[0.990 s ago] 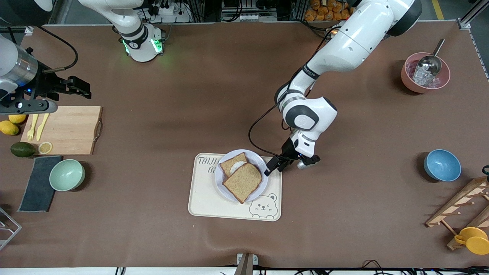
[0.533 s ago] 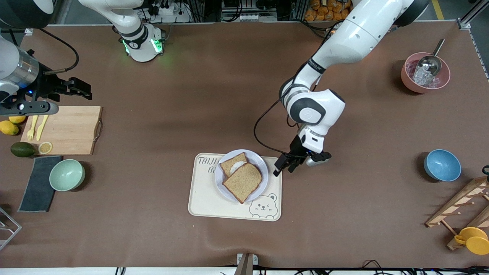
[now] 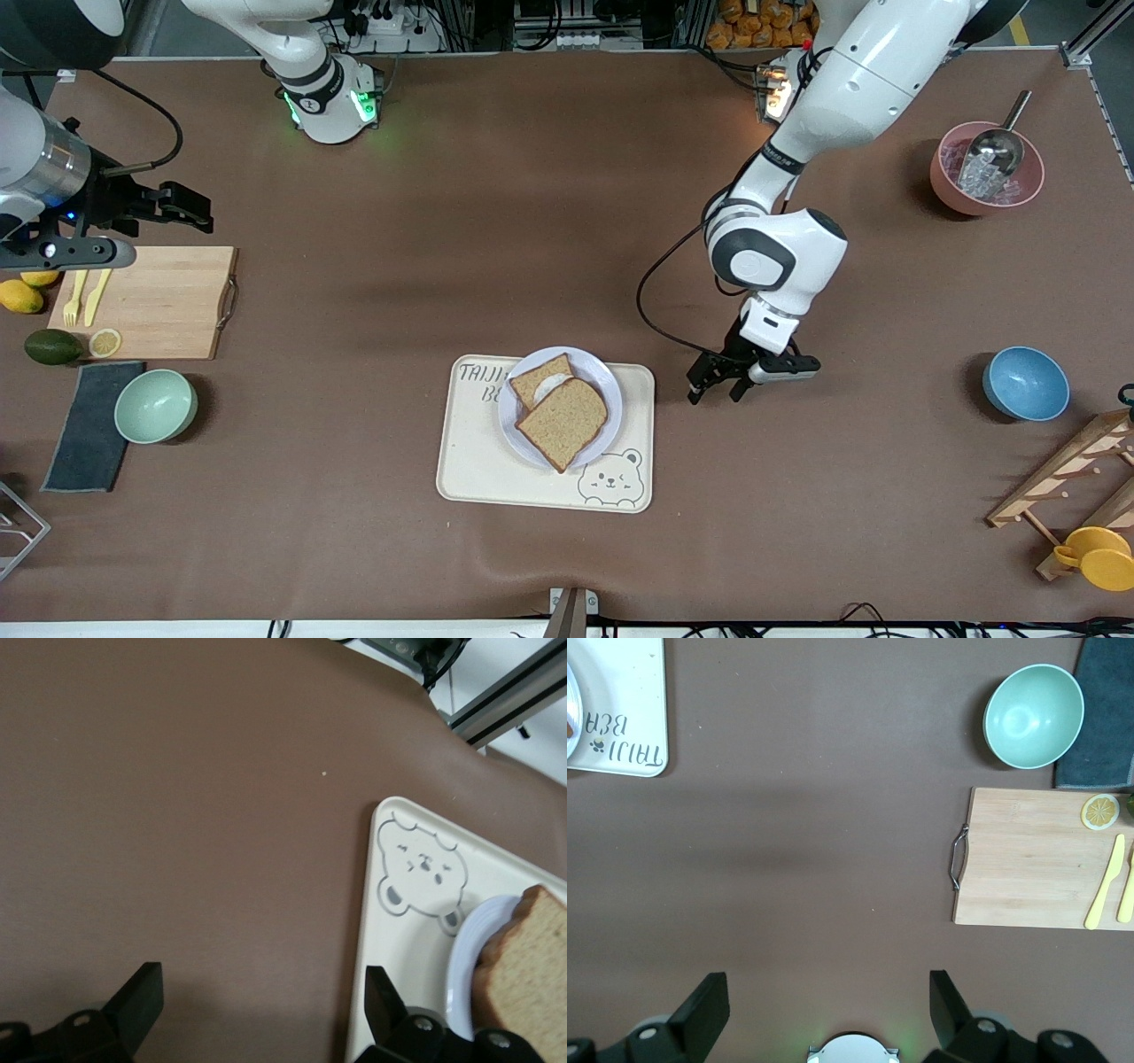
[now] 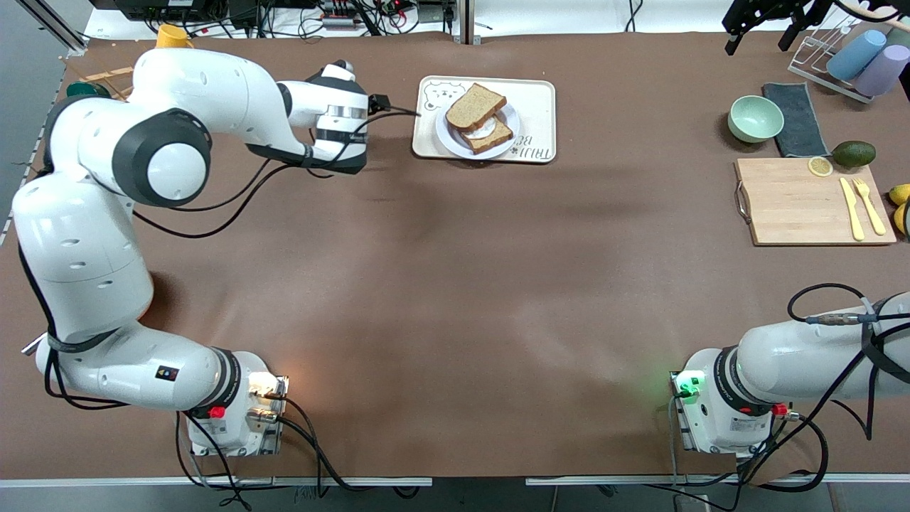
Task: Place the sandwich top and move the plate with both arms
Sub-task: 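Open the left gripper and lift it away from the plate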
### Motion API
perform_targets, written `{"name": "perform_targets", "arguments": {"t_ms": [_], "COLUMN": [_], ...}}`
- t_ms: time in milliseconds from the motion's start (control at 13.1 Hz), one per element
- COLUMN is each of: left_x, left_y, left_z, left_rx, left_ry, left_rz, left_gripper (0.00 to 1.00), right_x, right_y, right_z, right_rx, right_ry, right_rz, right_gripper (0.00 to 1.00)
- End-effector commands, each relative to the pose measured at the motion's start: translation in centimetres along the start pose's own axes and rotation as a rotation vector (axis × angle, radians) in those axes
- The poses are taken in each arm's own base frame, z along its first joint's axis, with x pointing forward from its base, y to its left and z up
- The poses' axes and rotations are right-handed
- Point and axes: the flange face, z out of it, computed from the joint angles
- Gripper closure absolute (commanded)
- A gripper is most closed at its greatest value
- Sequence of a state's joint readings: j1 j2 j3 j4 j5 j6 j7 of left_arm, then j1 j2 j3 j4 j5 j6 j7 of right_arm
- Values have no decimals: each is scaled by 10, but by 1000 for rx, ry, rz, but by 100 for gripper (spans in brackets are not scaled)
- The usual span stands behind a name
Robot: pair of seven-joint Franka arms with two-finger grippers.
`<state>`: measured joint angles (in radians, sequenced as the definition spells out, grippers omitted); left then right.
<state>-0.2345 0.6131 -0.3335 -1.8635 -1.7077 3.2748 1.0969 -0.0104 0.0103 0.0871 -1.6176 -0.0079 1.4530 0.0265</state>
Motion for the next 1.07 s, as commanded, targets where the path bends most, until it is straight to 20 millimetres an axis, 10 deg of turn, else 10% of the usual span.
{"name": "perform_targets", "arguments": {"t_ms": [0,990], "left_x": [-13,-5], "left_y": [-17,-53], "left_z": [-23,-40], "left_rx": [52,86], "left_ry": [-20,-57], "left_rz": [179,424], "left_gripper": [0,0], "right_x": [1,0], "right_y": [2,4], "right_z": [-6,-21], "right_rx": [-19,-17], "right_ry": [2,34], "right_rz": [15,10], "right_gripper": [0,0]}}
